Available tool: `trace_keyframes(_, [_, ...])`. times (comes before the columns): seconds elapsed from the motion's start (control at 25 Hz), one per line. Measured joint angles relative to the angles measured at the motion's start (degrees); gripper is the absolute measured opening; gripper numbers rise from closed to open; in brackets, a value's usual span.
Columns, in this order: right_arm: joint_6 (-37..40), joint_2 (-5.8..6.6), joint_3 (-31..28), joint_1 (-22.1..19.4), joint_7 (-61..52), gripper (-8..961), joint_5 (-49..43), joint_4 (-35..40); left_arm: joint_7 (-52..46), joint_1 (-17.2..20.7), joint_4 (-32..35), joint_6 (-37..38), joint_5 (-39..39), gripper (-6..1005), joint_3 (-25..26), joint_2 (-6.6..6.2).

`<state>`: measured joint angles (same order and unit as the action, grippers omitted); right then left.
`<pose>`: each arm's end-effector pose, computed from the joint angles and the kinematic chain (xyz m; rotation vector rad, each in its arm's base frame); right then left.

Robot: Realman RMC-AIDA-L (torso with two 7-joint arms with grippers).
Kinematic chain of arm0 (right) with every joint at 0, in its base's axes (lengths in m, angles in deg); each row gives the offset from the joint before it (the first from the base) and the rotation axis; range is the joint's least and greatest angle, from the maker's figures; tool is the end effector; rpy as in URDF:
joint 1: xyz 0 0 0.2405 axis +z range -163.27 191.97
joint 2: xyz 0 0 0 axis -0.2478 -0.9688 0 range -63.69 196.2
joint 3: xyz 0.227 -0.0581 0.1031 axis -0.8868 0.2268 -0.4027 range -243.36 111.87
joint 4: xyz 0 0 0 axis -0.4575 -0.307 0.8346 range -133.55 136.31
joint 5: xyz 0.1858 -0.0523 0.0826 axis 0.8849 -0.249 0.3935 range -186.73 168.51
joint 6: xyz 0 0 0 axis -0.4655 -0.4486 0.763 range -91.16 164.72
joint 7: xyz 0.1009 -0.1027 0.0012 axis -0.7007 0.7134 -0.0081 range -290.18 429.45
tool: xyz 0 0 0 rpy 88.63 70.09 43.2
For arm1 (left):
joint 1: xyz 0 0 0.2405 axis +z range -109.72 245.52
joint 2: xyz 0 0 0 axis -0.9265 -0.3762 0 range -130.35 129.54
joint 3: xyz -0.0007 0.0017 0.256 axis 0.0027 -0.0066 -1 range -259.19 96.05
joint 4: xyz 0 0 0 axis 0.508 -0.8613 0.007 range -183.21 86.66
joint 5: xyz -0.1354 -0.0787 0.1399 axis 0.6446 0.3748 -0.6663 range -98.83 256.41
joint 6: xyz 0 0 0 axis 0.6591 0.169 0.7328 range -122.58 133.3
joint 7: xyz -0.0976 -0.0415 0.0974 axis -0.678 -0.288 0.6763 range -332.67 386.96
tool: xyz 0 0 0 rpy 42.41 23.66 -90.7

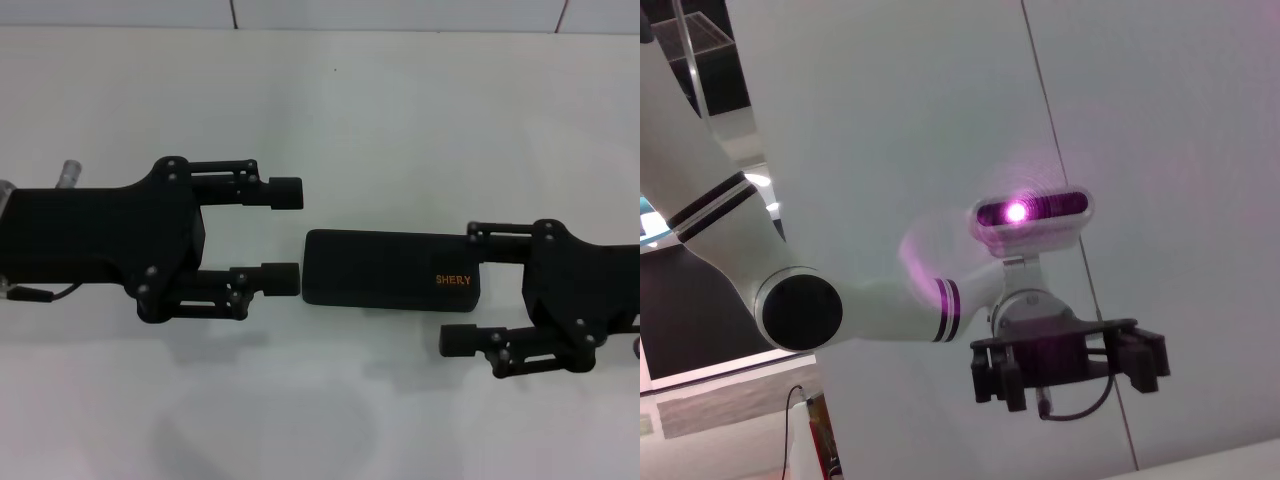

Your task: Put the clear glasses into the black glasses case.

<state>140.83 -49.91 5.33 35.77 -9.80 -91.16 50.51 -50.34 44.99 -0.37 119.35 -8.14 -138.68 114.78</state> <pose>0.1965 0.2725 0.0083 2.8340 -0.2110 -1.1176 -0.2093 0.2726 0.0483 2.8497 0.1124 1.2104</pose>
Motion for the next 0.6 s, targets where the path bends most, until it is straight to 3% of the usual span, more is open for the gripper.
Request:
trace_keyframes(0.12, [-0.4,-0.03,0.77,0.02,0.71,678,1.26,-0.06,0.0,0.1,0.01,-0.01,-0.08,677,0.03,0.02])
trace_keyframes(0.28, [-0.5,0.04,0.82,-0.07,1.14,782,2.63,-0.23,0.04,0.13,-0.06,-0.08,-0.25,677,0.05,0.03])
trace_keyframes(0.44, [-0.52,0.06,1.06,0.11,1.21,874,3.33,-0.25,2.48,-0.32,-4.74,-0.19,-0.92,677,0.08,-0.31])
trace_keyframes(0.6, [-0.57,0.09,1.13,0.18,1.22,874,3.43,-0.26,6.26,-0.27,-8.86,-0.27,-1.01,677,0.08,-0.68])
